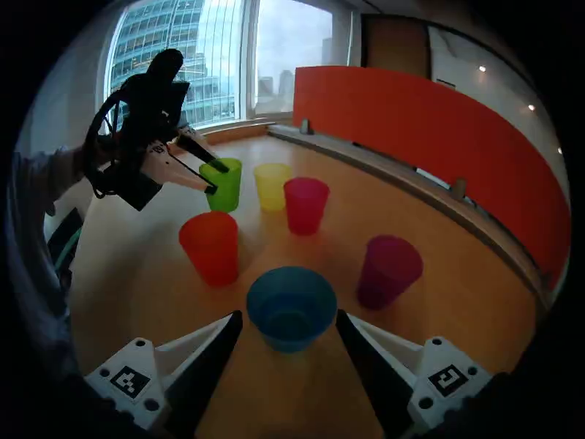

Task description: Pour water

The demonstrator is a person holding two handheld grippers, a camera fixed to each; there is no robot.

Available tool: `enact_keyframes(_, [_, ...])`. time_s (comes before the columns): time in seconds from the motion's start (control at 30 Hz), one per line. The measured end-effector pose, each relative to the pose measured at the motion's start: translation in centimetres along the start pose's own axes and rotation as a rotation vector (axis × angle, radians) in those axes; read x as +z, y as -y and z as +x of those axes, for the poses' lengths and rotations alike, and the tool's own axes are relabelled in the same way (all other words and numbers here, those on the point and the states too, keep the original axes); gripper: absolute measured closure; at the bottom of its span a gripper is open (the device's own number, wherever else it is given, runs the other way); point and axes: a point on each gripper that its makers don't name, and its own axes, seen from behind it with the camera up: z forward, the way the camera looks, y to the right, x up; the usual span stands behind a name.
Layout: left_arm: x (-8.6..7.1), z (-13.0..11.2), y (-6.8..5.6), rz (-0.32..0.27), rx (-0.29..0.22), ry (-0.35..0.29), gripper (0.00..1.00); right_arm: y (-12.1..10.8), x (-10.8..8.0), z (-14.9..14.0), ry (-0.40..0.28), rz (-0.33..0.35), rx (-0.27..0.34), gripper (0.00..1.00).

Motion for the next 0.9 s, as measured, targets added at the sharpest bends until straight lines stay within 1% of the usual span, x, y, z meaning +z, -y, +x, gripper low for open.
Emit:
enact_keyframes(0.27, [-1.6, 1.6, -0.1, 0.007, -0.008, -0.057, 0.15, -0.3, 1.1, -0.5, 0.017, -0.015, -0.01, 0.0])
enact_keyframes(0.6, [-3.6, 3.5, 0.0, 0.019, -0.009, -0.118, 0.15, 0.1, 2.2, -0.6, 0.021, -0.005, -0.009, 0.0])
enact_keyframes(0.87, [-4.5, 4.5, 0.0, 0.02, -0.017, -0.152, 0.15, -0.4, 2.6, -0.7, 0.019, -0.023, -0.014, 0.0])
enact_keyframes(0.9, [-4.6, 4.6, 0.1, 0.021, -0.017, -0.154, 0.15, -0.3, 2.7, -0.7, 0.017, -0.021, -0.014, 0.02])
